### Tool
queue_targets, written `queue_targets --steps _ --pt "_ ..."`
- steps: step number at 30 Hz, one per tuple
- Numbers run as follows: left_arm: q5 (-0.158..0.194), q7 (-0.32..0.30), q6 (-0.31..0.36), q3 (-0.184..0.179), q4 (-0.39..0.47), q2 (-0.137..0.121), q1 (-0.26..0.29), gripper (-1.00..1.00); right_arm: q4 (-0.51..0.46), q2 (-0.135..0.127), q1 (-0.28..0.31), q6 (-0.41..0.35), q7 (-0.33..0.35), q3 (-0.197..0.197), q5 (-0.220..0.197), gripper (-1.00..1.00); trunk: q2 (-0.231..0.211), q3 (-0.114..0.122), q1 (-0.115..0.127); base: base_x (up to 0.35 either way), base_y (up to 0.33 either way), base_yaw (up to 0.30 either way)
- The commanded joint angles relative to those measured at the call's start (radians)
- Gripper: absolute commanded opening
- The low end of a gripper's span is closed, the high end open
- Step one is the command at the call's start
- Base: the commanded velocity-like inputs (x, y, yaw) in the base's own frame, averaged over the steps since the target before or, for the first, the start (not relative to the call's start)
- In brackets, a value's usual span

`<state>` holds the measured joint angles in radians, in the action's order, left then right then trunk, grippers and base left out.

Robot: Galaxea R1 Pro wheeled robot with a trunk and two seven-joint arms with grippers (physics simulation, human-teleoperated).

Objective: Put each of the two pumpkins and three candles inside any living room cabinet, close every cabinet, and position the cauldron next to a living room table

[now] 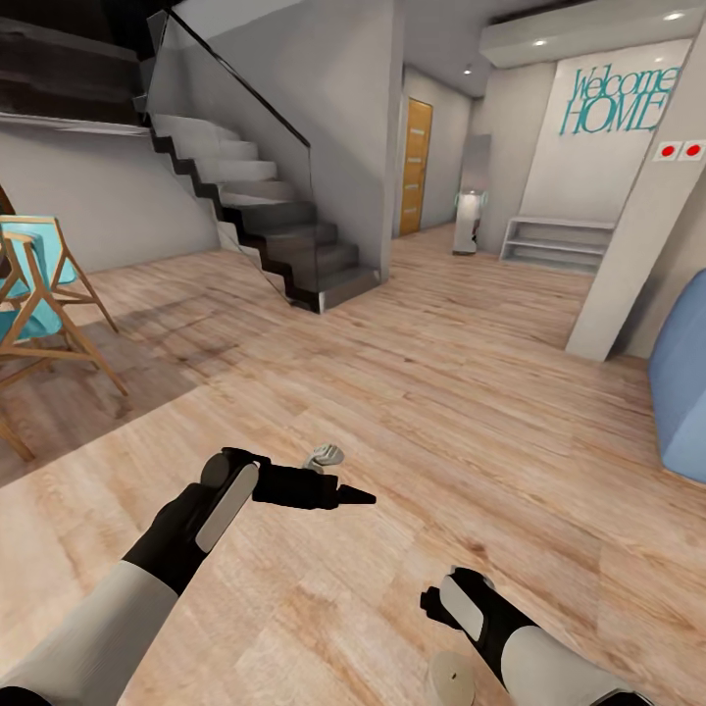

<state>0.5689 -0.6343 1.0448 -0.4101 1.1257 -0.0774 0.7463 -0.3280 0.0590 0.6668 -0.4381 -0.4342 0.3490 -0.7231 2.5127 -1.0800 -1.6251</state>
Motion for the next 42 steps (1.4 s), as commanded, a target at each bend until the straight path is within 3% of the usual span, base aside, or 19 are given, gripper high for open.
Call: queue_targets --steps 1,13,19,25,42 --pt "-0.003 -0.005 0.002 -0.001 0.000 -0.001 0.001 1.00 -0.002 -0.001 0.001 -0.004 -0.008 0.008 -0.009 1.00 0.000 -0.001 0.000 0.144 0.000 0.000" --pt "-0.003 -0.006 0.002 -0.002 0.000 -0.003 0.001 1.00 -0.001 -0.003 0.001 -0.001 -0.008 0.008 -0.009 1.00 0.000 -0.001 0.000 0.029 0.000 0.000" --pt "-0.002 -0.007 0.002 -0.001 0.001 -0.008 0.001 1.00 0.001 -0.004 0.000 0.032 -0.008 0.016 -0.008 1.00 0.002 -0.024 -0.003 0.001 0.000 0.000" --pt "-0.001 -0.007 0.002 -0.002 0.001 -0.008 0.001 1.00 0.003 -0.004 0.000 0.058 -0.008 0.064 -0.008 1.00 0.003 -0.047 -0.006 0.000 0.000 0.000" --pt "-0.001 -0.007 0.002 -0.003 0.002 -0.009 0.001 1.00 0.016 -0.004 0.000 0.059 -0.008 0.075 -0.010 1.00 0.007 -0.113 -0.013 0.000 0.000 0.000"
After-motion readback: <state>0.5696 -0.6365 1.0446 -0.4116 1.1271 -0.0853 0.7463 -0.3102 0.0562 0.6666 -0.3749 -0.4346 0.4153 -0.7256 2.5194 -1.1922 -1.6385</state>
